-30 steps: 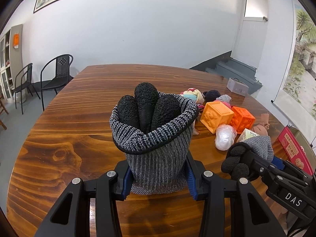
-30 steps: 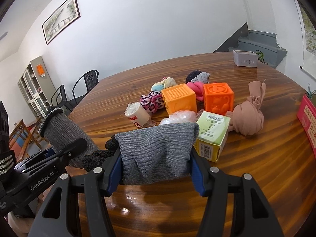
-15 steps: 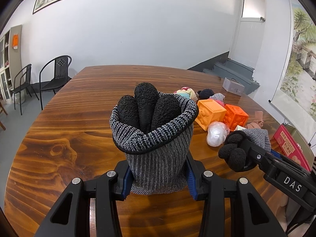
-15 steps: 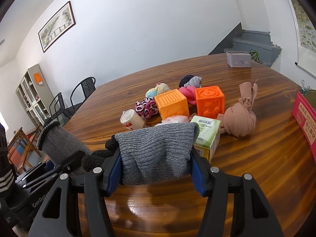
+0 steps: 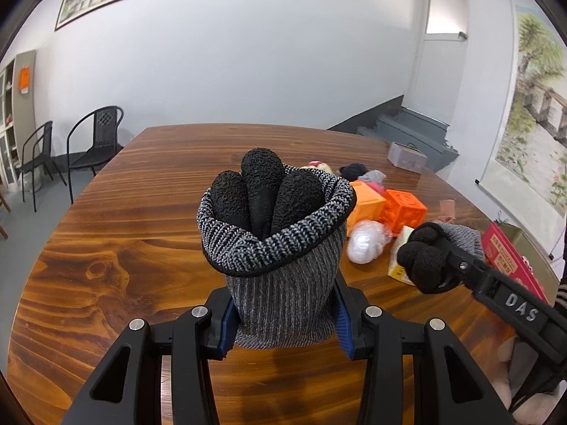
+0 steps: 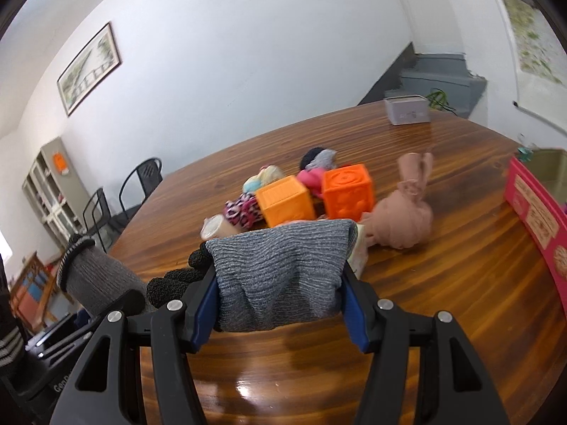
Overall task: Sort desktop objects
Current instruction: 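Lift both grey socks off the table with both grippers, then carry both socks over the red tin tray and release them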
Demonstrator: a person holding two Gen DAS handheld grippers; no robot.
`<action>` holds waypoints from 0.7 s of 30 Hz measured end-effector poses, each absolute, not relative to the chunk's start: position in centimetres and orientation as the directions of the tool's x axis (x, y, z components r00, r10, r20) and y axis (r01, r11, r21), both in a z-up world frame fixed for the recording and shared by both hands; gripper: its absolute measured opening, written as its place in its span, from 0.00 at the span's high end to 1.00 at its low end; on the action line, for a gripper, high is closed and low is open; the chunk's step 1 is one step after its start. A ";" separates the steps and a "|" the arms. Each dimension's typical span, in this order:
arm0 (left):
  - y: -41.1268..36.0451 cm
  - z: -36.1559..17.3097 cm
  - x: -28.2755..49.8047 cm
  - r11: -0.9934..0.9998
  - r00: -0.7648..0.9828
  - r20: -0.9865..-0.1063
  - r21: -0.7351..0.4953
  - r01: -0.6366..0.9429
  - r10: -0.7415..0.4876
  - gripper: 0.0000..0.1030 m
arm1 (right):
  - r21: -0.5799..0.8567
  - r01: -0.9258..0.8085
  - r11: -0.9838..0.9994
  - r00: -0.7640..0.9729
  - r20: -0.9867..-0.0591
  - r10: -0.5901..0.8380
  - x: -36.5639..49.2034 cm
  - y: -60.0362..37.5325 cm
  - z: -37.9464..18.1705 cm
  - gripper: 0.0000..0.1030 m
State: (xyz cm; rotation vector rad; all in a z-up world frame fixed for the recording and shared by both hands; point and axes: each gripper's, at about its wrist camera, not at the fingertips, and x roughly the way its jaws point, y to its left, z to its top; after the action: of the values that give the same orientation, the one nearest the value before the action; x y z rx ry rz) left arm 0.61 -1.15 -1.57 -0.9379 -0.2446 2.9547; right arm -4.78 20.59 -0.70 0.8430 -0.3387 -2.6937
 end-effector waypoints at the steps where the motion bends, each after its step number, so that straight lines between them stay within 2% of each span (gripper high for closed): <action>1: -0.7 -1.5 0.5 -0.988 -0.816 -0.572 -0.156 0.008 0.084 0.55 | 0.310 0.203 -0.929 -0.790 -0.509 -0.343 -4.5 21.1 -0.6 0.38; 15: 8.6 -0.4 -1.3 -0.977 -0.787 -0.580 -0.111 -0.181 0.211 0.55 | 0.317 0.032 -0.948 -0.896 -0.411 -0.168 0.9 32.1 2.1 0.38; 21: 14.1 0.8 -1.9 -0.943 -0.754 -0.574 -0.111 -0.314 0.318 0.55 | 0.310 -0.147 -0.939 -0.916 -0.400 0.011 2.5 39.1 2.8 0.38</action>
State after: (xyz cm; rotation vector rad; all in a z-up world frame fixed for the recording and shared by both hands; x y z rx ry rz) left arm -1.95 14.13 0.83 -0.8738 -0.0103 2.6626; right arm 2.46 39.12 2.78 0.6465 -0.5461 -3.1107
